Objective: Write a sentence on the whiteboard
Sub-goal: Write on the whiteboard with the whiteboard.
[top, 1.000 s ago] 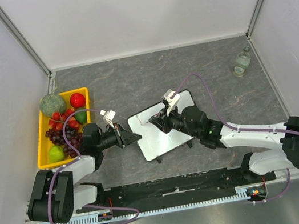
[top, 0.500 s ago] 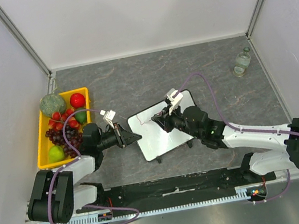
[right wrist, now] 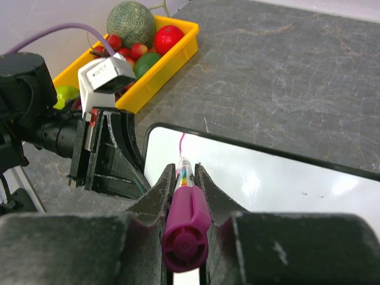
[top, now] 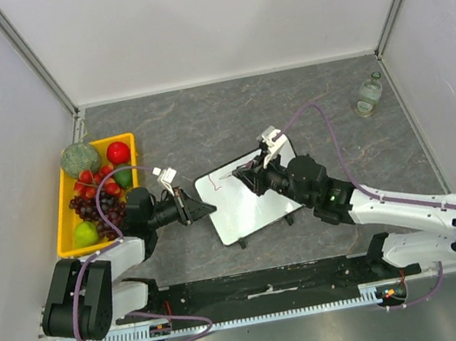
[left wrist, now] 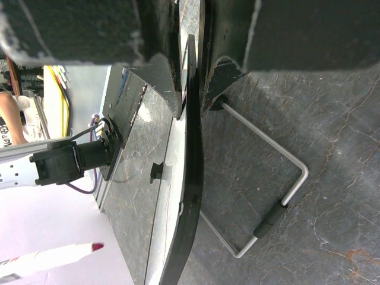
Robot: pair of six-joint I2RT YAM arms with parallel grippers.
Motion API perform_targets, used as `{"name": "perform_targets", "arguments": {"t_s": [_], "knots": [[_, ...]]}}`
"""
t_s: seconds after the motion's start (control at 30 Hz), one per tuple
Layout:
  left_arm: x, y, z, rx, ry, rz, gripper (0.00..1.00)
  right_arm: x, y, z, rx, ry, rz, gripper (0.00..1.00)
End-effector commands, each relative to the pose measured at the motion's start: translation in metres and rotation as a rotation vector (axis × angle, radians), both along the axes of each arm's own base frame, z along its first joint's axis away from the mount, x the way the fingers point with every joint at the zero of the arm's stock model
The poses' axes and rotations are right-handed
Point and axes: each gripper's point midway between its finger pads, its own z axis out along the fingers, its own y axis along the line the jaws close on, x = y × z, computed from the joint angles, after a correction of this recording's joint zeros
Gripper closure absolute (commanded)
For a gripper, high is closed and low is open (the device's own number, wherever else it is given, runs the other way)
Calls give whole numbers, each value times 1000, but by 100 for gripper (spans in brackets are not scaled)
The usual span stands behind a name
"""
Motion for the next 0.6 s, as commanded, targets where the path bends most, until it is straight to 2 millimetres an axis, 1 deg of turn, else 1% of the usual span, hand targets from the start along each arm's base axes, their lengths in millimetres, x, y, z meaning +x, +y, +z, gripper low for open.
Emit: {"name": "perform_targets", "arguments": {"t_s": [0.0, 0.17, 0.3, 0.47, 0.57], "knots": [[5, -1, 5, 0, -43, -2, 98, 12, 4, 29, 39, -42, -35, 100], [5, -2, 5, -1, -43, -6, 98, 20, 7, 19, 17, -24, -57, 100], [5, -1, 4, 0, -42, -5, 98, 22, 7, 10, -2, -15, -67, 100], [4, -1, 4, -1, -40, -6, 98, 25, 5, -4, -27, 2, -86, 100], [5, -1, 4, -1, -42, -6, 98, 27, 2, -7, -32, 7, -101, 100]]}}
